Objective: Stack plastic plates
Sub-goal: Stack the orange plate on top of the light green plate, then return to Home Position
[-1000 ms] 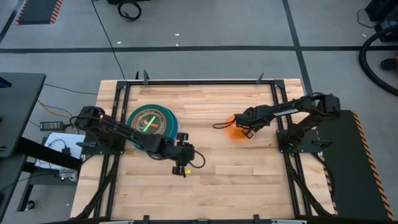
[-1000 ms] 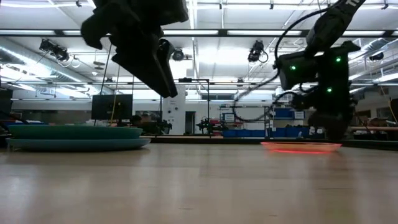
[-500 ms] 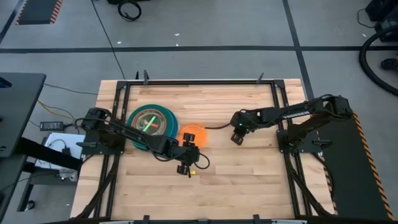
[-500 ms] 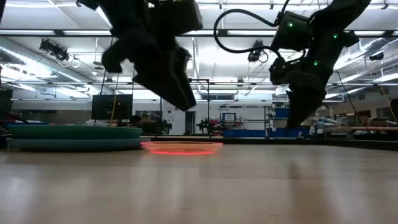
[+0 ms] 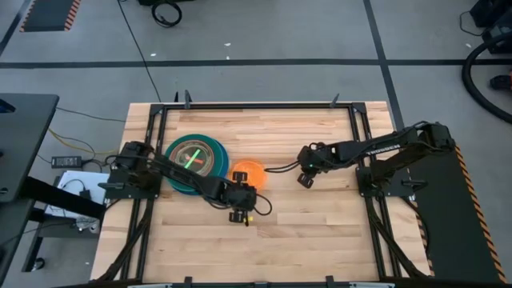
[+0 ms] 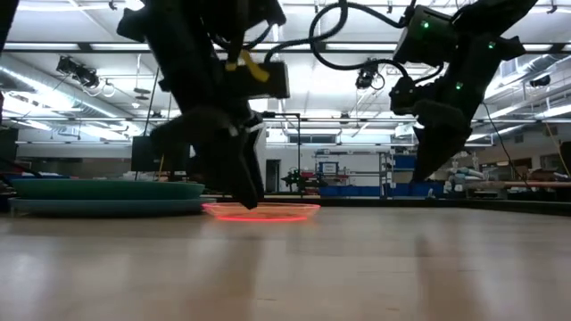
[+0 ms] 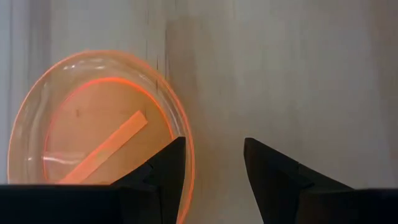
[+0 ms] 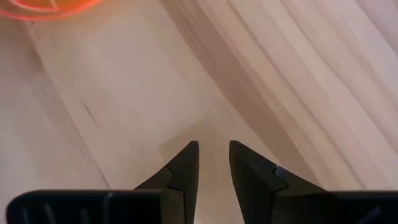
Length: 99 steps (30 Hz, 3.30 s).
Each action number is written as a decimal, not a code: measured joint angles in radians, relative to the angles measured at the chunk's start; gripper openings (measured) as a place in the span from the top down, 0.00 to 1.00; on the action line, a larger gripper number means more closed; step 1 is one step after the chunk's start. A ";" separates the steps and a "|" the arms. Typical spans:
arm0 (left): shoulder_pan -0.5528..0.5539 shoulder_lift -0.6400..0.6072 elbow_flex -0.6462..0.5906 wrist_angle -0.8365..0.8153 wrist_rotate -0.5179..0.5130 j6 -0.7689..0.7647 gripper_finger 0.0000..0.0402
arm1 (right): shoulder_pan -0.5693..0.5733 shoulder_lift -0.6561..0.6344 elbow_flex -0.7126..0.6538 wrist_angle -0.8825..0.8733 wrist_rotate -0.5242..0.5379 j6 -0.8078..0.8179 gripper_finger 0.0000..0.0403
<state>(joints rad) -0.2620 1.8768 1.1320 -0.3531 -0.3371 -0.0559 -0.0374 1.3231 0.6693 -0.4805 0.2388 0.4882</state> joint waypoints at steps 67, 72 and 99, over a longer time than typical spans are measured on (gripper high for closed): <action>-0.086 -0.570 -0.355 -0.547 -0.248 -0.440 1.00 | 0.101 -0.001 0.000 0.185 0.117 -0.021 0.75; -0.086 -0.570 -0.355 -0.610 -0.241 -0.537 0.99 | 0.101 -0.001 0.000 0.193 0.117 -0.031 0.75; -0.159 -0.973 -0.577 -0.403 -0.412 -0.610 0.57 | 0.113 -0.095 0.000 0.180 0.210 -0.152 0.75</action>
<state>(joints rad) -0.4206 0.9040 0.5546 -0.7556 -0.7486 -0.6664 0.0754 1.2285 0.6693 -0.3005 0.4490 0.3363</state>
